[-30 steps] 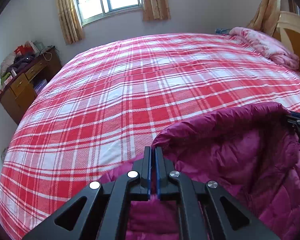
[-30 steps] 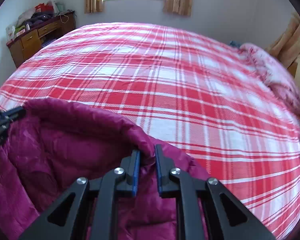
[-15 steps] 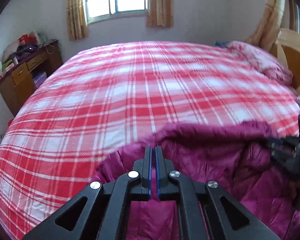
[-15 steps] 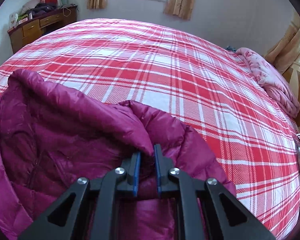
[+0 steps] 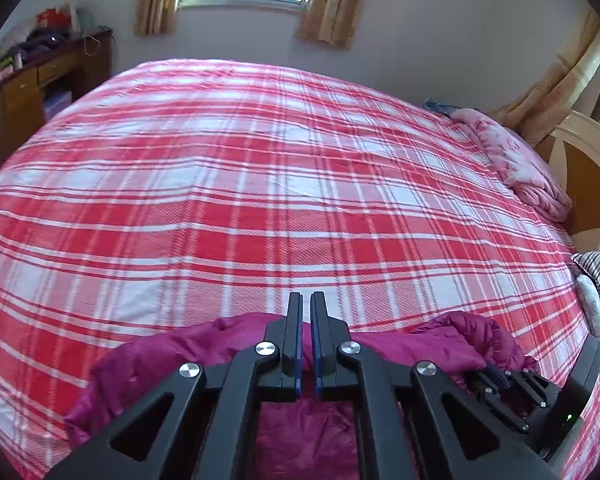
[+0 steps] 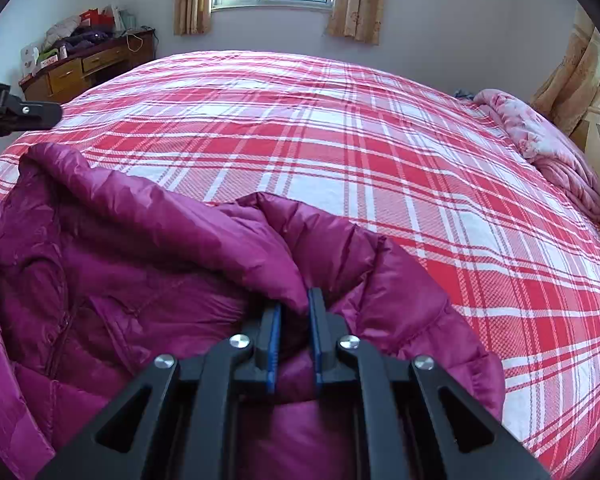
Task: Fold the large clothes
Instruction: 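Lift the hem with both grippers and fold it toward the collar, then open both grippers and press the folded jacket flat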
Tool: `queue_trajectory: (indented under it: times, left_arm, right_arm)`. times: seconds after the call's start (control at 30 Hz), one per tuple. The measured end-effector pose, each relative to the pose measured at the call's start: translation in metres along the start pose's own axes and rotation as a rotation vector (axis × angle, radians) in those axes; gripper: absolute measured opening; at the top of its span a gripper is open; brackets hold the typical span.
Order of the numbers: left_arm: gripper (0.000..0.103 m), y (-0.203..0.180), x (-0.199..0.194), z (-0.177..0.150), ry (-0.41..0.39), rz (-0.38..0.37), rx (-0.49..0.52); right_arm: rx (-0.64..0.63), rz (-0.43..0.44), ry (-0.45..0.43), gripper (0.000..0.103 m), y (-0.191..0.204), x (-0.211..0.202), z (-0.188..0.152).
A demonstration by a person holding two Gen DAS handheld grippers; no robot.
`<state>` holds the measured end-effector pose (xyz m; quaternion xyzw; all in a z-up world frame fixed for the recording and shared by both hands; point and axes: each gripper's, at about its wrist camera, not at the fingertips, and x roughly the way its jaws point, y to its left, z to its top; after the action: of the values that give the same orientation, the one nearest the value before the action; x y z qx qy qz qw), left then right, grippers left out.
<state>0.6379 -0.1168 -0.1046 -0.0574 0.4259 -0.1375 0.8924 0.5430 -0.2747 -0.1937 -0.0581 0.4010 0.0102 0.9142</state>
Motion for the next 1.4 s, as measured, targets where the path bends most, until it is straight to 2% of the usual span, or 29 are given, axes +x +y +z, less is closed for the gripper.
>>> queue_trajectory:
  times: [0.13, 0.2, 0.3, 0.4, 0.47, 0.57, 0.6, 0.63, 0.7, 0.83, 0.87, 0.93, 0.97, 1.03, 1.1, 1.23, 1.4]
  left_arm:
    - [0.004, -0.005, 0.017, 0.0, 0.045, -0.008, -0.004]
    - [0.004, -0.008, 0.027, -0.01, 0.093, 0.011, 0.029]
    - [0.004, 0.002, 0.041, -0.032, 0.163, 0.02, 0.007]
    - [0.004, 0.012, 0.045, -0.049, 0.157, -0.016, -0.025]
    - [0.004, 0.015, 0.044, -0.055, 0.141, -0.031, -0.041]
    - [0.004, 0.013, 0.044, -0.059, 0.114, -0.024, -0.022]
    - [0.004, 0.012, 0.044, -0.06, 0.107, -0.02, -0.013]
    - [0.004, 0.012, 0.045, -0.06, 0.104, -0.016, -0.006]
    - [0.004, 0.009, 0.045, -0.061, 0.093, -0.006, 0.01]
    - [0.006, 0.006, 0.036, -0.058, 0.071, 0.012, 0.033]
    - [0.008, 0.004, 0.028, -0.056, 0.042, 0.026, 0.036]
    - [0.021, 0.003, 0.023, -0.053, 0.018, 0.023, 0.048]
    - [0.032, 0.003, 0.025, -0.052, 0.034, 0.023, 0.052]
    - [0.032, 0.006, 0.036, -0.055, 0.083, 0.016, 0.041]
    - [0.033, 0.004, 0.04, -0.059, 0.092, 0.023, 0.059]
    - [0.038, 0.0, 0.043, -0.065, 0.078, 0.021, 0.082]
    - [0.058, -0.008, 0.045, -0.071, 0.041, 0.005, 0.112]
  right_arm:
    - [0.008, 0.012, -0.004, 0.014, -0.001, 0.0, -0.001]
    - [0.019, 0.026, -0.007, 0.014, -0.004, 0.0, -0.001]
    - [0.027, 0.036, -0.009, 0.014, -0.006, -0.001, -0.002]
    - [0.023, 0.035, -0.011, 0.016, -0.006, -0.002, -0.001]
    - [0.035, 0.046, -0.027, 0.021, -0.009, -0.009, -0.001]
    - [0.111, 0.065, -0.072, 0.052, -0.022, -0.032, -0.003]
    - [0.138, 0.065, -0.095, 0.069, -0.026, -0.04, -0.003]
    - [0.166, 0.06, -0.125, 0.076, -0.03, -0.05, -0.002]
    - [0.211, 0.058, -0.162, 0.077, -0.034, -0.067, 0.006]
    - [0.244, 0.144, -0.12, 0.075, -0.018, -0.062, 0.036]
    - [0.234, 0.156, -0.111, 0.074, -0.011, -0.057, 0.042]
    - [0.196, 0.155, -0.082, 0.066, 0.007, -0.041, 0.05]
    - [0.196, 0.15, -0.065, 0.065, 0.011, -0.033, 0.051]
    - [0.207, 0.161, -0.018, 0.065, 0.017, -0.016, 0.05]
    - [0.205, 0.133, 0.024, 0.065, 0.018, -0.001, 0.043]
    - [0.202, 0.111, 0.068, 0.065, 0.014, 0.012, 0.026]
    - [0.187, 0.098, 0.091, 0.071, 0.013, 0.023, 0.019]
